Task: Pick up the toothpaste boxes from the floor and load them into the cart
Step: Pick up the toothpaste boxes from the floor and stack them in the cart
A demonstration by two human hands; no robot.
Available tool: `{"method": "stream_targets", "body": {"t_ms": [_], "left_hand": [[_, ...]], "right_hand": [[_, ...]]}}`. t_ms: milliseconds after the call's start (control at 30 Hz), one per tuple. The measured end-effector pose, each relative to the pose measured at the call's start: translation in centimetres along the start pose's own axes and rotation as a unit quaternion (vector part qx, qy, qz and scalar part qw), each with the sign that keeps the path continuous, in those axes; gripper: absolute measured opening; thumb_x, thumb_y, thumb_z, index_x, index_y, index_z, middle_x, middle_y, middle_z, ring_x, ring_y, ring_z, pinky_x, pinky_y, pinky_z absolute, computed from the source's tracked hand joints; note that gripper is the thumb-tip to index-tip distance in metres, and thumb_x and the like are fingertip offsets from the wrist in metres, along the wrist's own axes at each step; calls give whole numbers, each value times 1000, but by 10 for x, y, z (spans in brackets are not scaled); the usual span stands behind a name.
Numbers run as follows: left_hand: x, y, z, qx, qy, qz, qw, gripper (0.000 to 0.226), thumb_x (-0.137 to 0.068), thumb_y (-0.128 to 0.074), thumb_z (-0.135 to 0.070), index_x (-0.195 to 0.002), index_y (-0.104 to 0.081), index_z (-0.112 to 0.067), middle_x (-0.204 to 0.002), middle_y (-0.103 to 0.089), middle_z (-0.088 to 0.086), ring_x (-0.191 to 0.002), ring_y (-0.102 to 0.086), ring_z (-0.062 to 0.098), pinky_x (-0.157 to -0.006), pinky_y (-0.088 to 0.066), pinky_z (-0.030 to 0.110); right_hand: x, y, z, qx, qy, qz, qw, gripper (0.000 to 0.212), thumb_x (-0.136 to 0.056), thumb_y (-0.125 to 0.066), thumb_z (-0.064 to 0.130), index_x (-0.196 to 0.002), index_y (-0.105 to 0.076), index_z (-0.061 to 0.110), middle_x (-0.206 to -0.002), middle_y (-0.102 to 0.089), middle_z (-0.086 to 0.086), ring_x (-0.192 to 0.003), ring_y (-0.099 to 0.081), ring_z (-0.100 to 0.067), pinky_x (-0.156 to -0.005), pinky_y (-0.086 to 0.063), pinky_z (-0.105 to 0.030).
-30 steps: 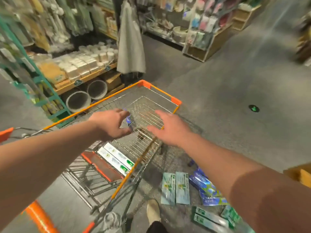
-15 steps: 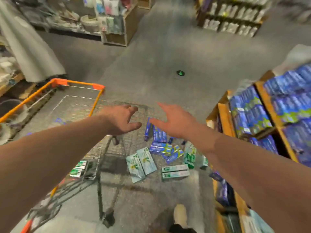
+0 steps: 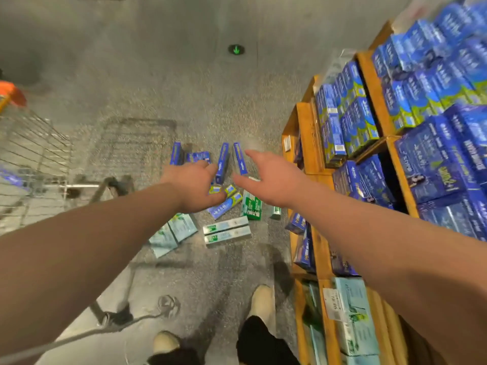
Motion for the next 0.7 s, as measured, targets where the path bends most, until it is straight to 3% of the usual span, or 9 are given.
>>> {"method": "stream_targets", "body": {"t_ms": [167, 433, 600, 700], "left_hand": [[-54, -81, -26, 34, 27, 42, 998, 86, -78, -30, -80, -138, -43, -20, -133, -53, 8, -119, -57, 34, -90, -50, 45], [-147, -236, -10, 22, 15, 85, 996, 90, -82, -35, -81, -148, -32, -18, -146, -46, 9, -127, -53, 35, -92, -47, 50], [-203, -324, -2, 37, 6, 97, 995, 86, -84, -44, -77, -143, -35, -16, -140, -48, 12, -123, -54, 37, -88, -47, 51], [-229, -377, 1, 47, -1, 104, 993, 85, -81, -45, -78, -141, -37, -18, -138, -49, 11, -123, -54, 37, -89, -48, 54]], "right_hand": [[-37, -65, -65, -8, -5, 56, 998, 84, -91, -52, 68, -155, -34, 17, -150, -49, -12, -136, -47, -31, -109, -41, -43], [-105, -213, -140, -22, -29, 108, 993, 84, -91, -56, 65, -159, -25, 26, -161, -35, -2, -146, -33, -22, -112, -30, -32], [-152, -307, -175, -40, -9, 106, 994, 79, -91, -61, 59, -155, -33, 23, -148, -50, -11, -138, -42, -30, -108, -39, -40], [-179, -370, -198, -41, -22, 129, 991, 90, -87, -56, 68, -158, -28, 21, -157, -41, -9, -144, -36, -28, -115, -34, -45]]}}
Point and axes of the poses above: each hand's wrist, its own x-axis away from the middle knuckle, its own y-axis out of the back of the hand, z = x × y, the point moved 3 cm from there along -x, towards the middle knuckle
